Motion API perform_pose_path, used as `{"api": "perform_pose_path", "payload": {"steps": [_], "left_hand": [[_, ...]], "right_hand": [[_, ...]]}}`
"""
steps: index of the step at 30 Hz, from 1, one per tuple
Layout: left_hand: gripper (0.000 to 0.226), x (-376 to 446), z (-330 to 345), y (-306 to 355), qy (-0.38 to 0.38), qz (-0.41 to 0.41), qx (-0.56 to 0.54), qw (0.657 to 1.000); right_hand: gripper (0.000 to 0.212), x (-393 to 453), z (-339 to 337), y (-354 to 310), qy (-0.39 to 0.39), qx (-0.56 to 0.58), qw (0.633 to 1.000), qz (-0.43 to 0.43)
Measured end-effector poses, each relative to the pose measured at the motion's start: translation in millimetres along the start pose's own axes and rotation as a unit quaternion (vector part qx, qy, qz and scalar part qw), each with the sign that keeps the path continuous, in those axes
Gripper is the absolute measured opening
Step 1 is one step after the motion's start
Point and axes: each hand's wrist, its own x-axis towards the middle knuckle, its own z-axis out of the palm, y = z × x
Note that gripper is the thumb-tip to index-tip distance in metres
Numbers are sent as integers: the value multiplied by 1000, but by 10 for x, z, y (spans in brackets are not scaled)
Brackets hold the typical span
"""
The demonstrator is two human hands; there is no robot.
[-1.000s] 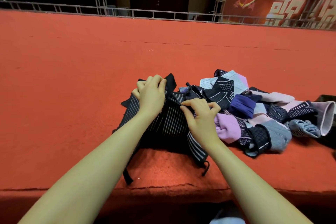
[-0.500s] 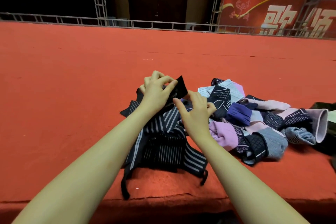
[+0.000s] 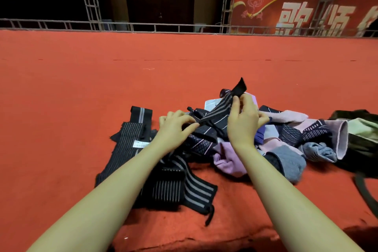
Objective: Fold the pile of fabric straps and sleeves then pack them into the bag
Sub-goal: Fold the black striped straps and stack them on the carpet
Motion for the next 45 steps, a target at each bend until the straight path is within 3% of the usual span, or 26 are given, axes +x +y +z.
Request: {"api": "perform_pose_path", "payload": {"steps": [4,6,9,11,14,19,25,31,34,37,41,45], "left_hand": [[30,27,223,185,158,55,33,985],[31,62,327,348,179,73,41,980],[38,96,497,536,60,119,57,989],[41,86,516,559,-13,65,23,998],[45,19,403,383,10,-11,-22,1000],[39,-149,68,-222,-24,-120,90,988],[56,-130,-51,-516,-4,-179,133,975],[60,41,-42,-625,-56,-245,216,944],[58,-19,-56,-721,-83,-246,267,928],[54,-137,1,-861,-97,-216,221,946],[50,-301,67,-987,-36,-184,161,969],[11,-322,20,-1007,41,-86,222,970]], "right_hand": [[19,122,-65,297,6,-41,999,-21],[16,196,-95,401,15,-53,998,-34],[18,254,-143,523,6,-68,996,-54],[18,213,-162,591,5,-81,993,-89],[15,71,-142,653,0,-80,989,-127],[17,-102,8,531,-30,-59,991,-113],[18,-301,298,235,-70,-49,986,-143],[22,-403,475,134,-107,-50,976,-181],[21,-453,500,141,-119,-61,973,-188],[20,-569,509,149,-130,-65,970,-193],[20,-751,524,140,-148,-74,964,-207],[20,-749,578,85,-147,-108,953,-242]]}}
